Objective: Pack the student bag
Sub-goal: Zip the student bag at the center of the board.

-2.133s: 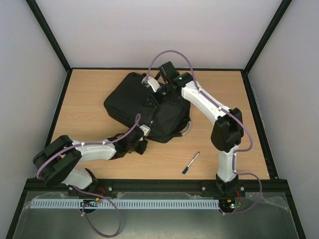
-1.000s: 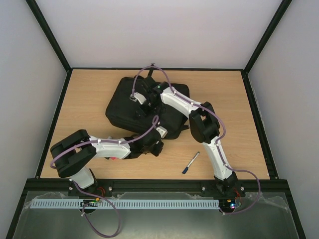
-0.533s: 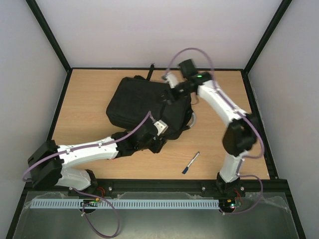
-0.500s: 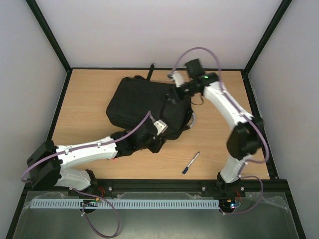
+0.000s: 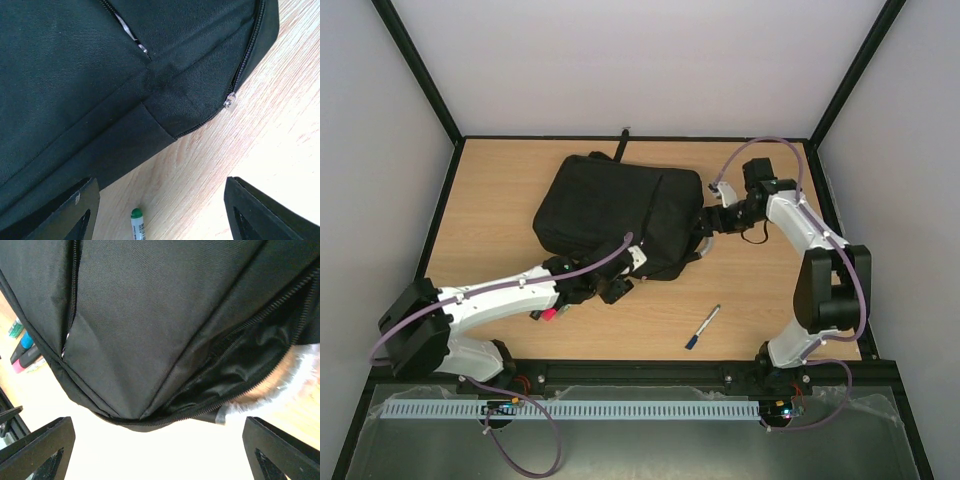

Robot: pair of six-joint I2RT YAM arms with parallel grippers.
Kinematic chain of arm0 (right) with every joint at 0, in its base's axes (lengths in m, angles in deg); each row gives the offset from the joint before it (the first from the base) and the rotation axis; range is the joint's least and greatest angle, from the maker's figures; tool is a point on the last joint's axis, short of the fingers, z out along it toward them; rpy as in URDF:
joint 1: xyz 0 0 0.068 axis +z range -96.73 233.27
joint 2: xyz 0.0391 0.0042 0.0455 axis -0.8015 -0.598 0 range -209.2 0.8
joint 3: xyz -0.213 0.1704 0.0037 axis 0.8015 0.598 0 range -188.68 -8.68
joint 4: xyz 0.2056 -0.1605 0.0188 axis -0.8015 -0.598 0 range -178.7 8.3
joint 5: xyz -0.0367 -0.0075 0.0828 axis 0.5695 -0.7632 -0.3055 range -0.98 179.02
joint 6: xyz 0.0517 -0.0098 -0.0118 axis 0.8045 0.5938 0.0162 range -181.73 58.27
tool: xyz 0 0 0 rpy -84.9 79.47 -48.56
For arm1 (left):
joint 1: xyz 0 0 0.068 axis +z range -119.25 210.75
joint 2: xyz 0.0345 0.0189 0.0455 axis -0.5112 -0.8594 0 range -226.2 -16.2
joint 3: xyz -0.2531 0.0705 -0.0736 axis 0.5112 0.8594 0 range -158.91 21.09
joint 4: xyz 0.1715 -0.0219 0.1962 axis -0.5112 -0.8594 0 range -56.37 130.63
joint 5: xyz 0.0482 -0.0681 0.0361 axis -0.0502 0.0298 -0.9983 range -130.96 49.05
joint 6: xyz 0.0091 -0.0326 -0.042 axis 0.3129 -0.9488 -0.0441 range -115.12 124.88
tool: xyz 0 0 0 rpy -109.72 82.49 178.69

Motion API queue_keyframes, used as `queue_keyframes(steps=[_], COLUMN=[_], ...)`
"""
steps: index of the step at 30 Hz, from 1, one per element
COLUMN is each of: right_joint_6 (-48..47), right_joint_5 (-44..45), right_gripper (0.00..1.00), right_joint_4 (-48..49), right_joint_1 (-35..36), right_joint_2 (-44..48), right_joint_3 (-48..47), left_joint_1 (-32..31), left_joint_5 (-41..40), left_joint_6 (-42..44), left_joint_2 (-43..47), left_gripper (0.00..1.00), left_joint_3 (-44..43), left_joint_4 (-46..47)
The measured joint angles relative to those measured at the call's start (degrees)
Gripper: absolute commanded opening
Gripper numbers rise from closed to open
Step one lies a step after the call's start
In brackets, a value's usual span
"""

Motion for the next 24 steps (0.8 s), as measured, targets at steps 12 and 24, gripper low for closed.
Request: queue_keyframes(steps=[12,24], right_joint_6=[-1.51,-6.05], right_joint_5=[-8.66,-20.46], right_gripper=[0.80,0.51], right_joint_4=[2.03,-7.58], right_joint_1=[0.44,2.91], right_joint_2=[-16.87,-19.47], right_joint_3=[-6.21,-10.78], left_joint_1=[0.04,2.51], left_joint_5=[-4.61,-7.58], left_joint_6=[7.82,7.56], left_joint_2=[-6.43,-11.13], left_gripper=[0.70,0.59], left_joint_3=[-0.28,-0.28], left_joint_4=[2.64,4.85])
